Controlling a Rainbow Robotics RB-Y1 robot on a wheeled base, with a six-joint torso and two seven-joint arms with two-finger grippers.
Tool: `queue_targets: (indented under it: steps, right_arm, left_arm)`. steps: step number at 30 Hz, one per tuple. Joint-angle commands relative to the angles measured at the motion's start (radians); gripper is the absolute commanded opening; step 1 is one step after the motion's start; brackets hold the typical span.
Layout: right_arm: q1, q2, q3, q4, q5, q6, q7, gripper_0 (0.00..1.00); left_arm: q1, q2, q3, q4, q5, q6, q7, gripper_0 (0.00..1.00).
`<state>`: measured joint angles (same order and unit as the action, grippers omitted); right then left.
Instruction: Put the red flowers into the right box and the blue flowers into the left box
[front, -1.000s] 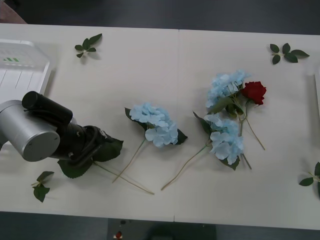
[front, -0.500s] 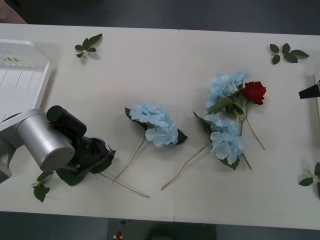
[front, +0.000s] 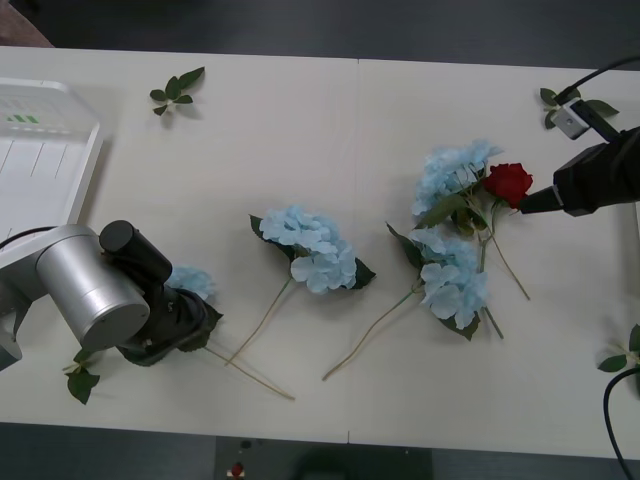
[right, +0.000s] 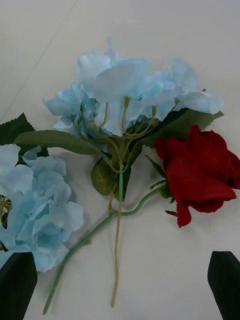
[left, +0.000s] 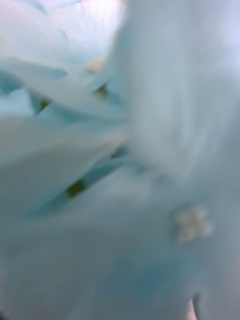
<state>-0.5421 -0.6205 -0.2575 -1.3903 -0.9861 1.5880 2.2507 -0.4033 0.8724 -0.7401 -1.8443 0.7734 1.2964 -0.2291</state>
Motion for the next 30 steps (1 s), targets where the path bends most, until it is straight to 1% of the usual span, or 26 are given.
queue_targets:
  steps: [1,3,5,6,7,8,9,10,16,21,25,30]
  right_arm:
    - [-0.021,0.053,-0.002,-0.015,0.064,0.014,-0.013,1.0]
    - [-0.021,0.074,-0.002,-0.006,0.089,0.012,-0.016,1.0]
    - [-0.019,0.091,-0.002,0.007,0.109,0.009,-0.019,1.0]
    - [-0.021,0.105,-0.002,0.019,0.122,0.004,-0.019,1.0]
    - [-0.019,0.11,0.0,0.023,0.127,0.0,-0.019,1.0]
    - [-0.021,0.119,0.003,0.033,0.136,-0.008,-0.019,1.0]
    - [-0.021,0.125,0.009,0.043,0.145,-0.019,-0.019,1.0]
    - [-0.019,0.128,0.015,0.051,0.149,-0.026,-0.019,1.0]
    - [-0.021,0.131,0.093,0.139,0.15,-0.144,-0.013,1.0]
    - [-0.021,0.136,0.118,0.177,0.15,-0.18,-0.011,1.0]
    - [-0.019,0.145,0.118,0.194,0.15,-0.189,-0.003,1.0]
    - [-0.019,0.157,0.124,0.206,0.155,-0.204,0.003,1.0]
  left_arm:
    - [-0.032,0.019,0.018,-0.015,-0.019,0.009,-0.033,0.55]
    - [-0.031,0.019,0.018,-0.015,-0.02,0.009,-0.036,0.5]
    - [-0.031,0.02,0.018,-0.013,-0.022,0.011,-0.038,0.42]
    - [-0.031,0.019,0.018,-0.015,-0.023,0.011,-0.039,0.29]
    - [-0.031,0.019,0.018,-0.015,-0.023,0.011,-0.041,0.23]
    - [-0.031,0.019,0.018,-0.015,-0.028,0.014,-0.041,0.13]
    - [-0.031,0.019,0.018,-0.013,-0.029,0.015,-0.041,0.04]
    - [-0.031,0.019,0.016,-0.013,-0.029,0.017,-0.041,0.0]
    - [-0.032,0.02,0.007,-0.015,-0.069,0.018,-0.044,0.0]
    - [-0.054,0.037,0.022,-0.029,-0.089,0.029,-0.059,0.0]
    - [-0.057,0.079,0.107,-0.075,-0.08,0.044,-0.122,0.0]
    - [-0.057,0.137,0.248,-0.13,-0.052,0.077,-0.249,0.0]
